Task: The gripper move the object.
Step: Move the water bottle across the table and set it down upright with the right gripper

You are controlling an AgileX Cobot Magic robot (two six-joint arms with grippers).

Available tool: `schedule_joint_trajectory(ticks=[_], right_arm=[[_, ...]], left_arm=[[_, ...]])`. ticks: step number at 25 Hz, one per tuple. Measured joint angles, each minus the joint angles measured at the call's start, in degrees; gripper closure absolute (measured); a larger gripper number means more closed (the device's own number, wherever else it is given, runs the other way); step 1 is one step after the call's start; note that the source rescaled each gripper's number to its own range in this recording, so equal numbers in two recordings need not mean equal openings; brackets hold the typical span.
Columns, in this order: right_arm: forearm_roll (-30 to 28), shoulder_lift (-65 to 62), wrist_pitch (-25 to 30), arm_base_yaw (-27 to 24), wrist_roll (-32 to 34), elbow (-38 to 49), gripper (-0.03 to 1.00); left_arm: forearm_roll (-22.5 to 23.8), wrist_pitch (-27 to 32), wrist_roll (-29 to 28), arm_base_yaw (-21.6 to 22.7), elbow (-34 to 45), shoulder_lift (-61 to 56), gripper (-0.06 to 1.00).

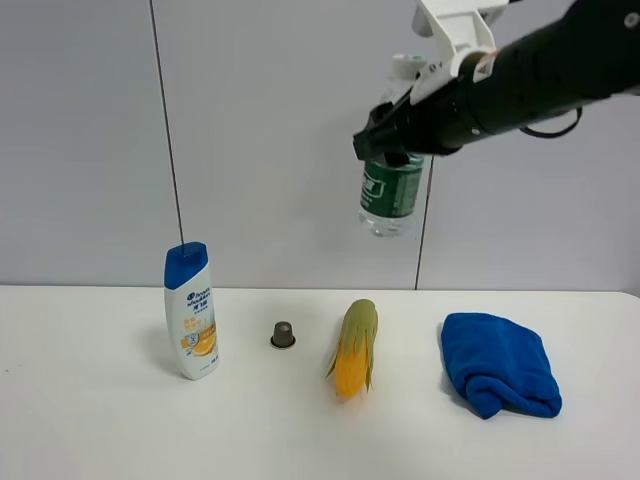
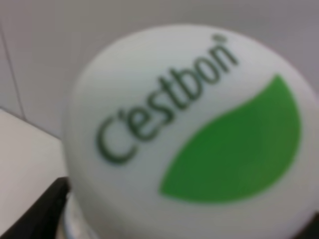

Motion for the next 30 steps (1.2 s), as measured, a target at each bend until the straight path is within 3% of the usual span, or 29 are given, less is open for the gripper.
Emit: schedule_joint_trajectory(ticks=[15,23,30], right_arm=[[0.91,26.62,7.21,8.78,0.17,-32.13,0.97],[2.41,37.81,7.34,10.15,0.17,-40.73,0.97],[3.27,42.87,6.51,10.88,-0.56,-42.91,0.97]], left_arm=[[0.0,0.0,0.0,0.0,0.0,0.0,-0.06],[0.0,0.0,0.0,0.0,0.0,0.0,-0.06],[0.0,0.0,0.0,0.0,0.0,0.0,-0.06]])
